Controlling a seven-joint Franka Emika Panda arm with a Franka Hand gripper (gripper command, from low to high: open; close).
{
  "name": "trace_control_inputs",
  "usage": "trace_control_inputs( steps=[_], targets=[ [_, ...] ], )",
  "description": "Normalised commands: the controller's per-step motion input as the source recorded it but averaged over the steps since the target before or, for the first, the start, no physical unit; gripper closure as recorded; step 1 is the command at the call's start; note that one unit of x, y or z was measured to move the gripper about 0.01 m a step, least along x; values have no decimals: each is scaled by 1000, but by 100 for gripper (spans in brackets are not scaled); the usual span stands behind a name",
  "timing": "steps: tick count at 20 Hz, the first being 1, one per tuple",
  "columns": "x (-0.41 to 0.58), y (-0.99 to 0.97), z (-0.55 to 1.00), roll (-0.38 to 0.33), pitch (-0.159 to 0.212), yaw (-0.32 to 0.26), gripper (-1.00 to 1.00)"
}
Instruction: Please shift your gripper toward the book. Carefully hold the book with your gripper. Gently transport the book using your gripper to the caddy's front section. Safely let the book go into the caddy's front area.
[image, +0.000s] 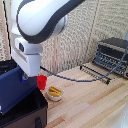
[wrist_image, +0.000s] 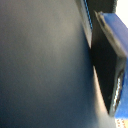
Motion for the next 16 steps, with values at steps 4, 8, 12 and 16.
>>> trace_control_inputs(
  steps=[4,8,12,16],
  targets=[
    [48,554,-4,-47,35,-175,100],
    [114,279,49,-35,35,-166,-100],
    [170,-129,362,7,40,-63,-100],
    [178,-279,423,61,84,-24,-100]
  ],
)
